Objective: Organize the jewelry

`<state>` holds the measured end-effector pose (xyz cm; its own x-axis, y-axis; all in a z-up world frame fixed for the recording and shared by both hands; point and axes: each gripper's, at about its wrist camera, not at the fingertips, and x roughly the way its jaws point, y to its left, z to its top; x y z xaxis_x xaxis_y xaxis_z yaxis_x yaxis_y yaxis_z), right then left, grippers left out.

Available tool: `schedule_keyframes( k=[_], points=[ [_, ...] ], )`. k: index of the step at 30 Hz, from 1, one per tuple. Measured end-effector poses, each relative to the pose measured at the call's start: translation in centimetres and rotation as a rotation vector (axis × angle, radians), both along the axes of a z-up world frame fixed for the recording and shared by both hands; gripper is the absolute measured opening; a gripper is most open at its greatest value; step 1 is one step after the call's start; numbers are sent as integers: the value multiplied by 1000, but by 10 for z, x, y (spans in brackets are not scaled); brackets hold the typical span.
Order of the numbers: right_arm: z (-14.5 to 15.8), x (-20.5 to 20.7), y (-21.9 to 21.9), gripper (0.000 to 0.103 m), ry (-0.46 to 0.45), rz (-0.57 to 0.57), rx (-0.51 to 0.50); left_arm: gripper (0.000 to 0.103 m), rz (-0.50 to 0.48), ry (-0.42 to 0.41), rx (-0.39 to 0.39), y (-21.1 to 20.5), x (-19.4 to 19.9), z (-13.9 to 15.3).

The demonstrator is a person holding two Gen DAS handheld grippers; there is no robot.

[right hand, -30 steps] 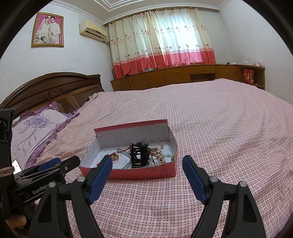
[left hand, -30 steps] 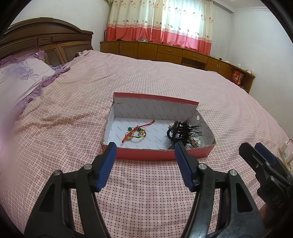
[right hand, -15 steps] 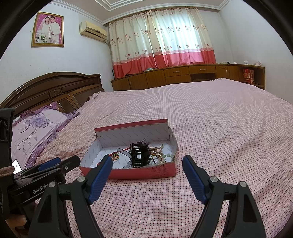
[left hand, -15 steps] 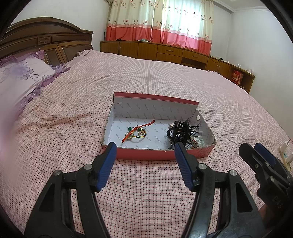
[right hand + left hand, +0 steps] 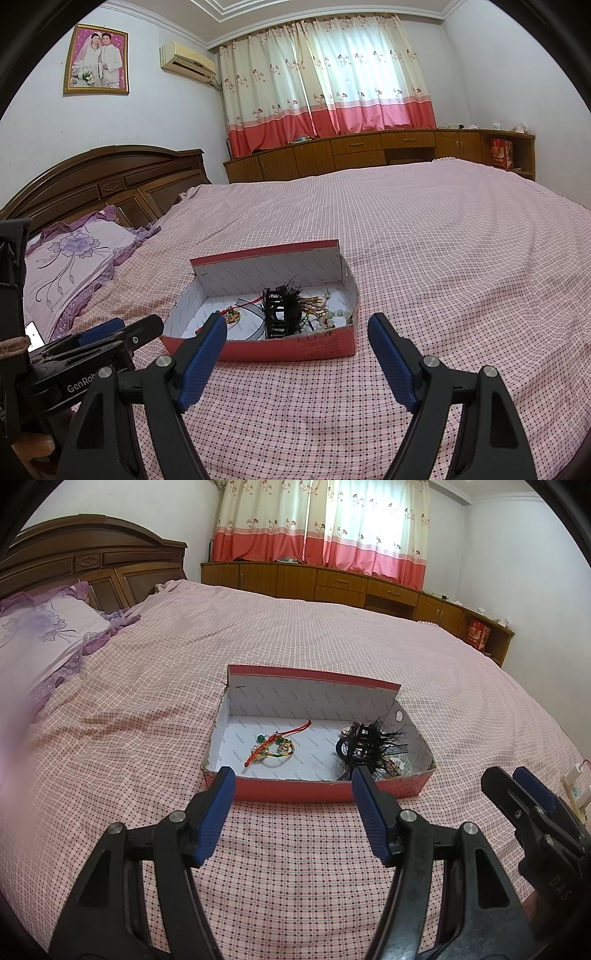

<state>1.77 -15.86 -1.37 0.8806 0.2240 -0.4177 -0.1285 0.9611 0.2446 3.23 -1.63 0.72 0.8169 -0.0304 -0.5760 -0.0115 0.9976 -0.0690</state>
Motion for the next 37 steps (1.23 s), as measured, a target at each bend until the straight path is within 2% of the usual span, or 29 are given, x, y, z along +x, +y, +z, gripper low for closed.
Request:
schedule_keyframes(
  k=[37],
  points=[
    [-3, 1, -1, 81, 9, -1, 1, 57, 4, 27, -1, 1, 7, -9]
  ],
)
